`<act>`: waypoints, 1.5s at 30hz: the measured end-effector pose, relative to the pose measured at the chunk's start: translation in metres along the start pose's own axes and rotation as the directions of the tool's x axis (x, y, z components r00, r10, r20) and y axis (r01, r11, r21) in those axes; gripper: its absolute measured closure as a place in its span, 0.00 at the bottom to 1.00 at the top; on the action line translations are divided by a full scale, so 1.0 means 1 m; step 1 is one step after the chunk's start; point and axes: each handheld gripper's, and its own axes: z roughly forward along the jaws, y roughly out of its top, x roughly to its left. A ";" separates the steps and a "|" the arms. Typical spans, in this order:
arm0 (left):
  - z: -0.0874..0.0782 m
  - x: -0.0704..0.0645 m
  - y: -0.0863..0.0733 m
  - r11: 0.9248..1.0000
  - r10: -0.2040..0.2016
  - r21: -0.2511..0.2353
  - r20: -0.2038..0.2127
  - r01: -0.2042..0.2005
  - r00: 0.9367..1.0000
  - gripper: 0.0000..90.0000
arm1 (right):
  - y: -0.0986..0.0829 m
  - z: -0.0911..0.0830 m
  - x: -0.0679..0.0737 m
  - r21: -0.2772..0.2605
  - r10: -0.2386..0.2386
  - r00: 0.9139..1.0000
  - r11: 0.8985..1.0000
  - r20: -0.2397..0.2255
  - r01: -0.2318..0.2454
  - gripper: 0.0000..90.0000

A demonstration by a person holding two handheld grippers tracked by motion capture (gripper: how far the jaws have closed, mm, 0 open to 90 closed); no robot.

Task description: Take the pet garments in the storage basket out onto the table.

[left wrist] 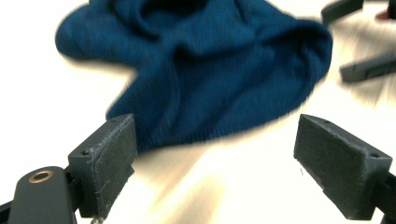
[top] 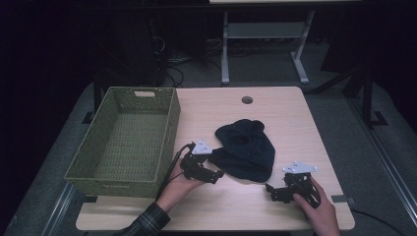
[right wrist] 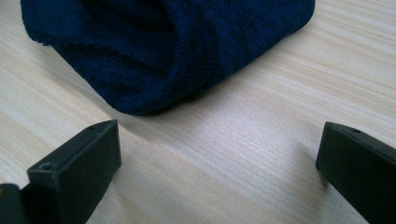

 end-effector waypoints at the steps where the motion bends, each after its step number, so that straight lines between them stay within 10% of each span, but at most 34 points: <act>1: 0.002 -0.002 -0.005 1.000 0.009 0.016 -0.007 -0.009 1.000 0.14 | 0.000 0.000 0.000 0.000 0.000 1.000 1.000 0.000 0.000 0.00; 19: 0.009 -0.005 -0.031 0.996 0.019 0.092 -0.045 -0.015 0.999 0.14 | 0.000 0.000 0.000 0.000 0.000 1.000 1.000 0.000 0.000 0.00; 45: 0.008 -0.005 -0.044 0.998 0.058 0.016 -0.073 -0.057 0.996 0.14 | 0.000 0.000 0.000 0.000 0.000 1.000 1.000 0.000 0.000 0.00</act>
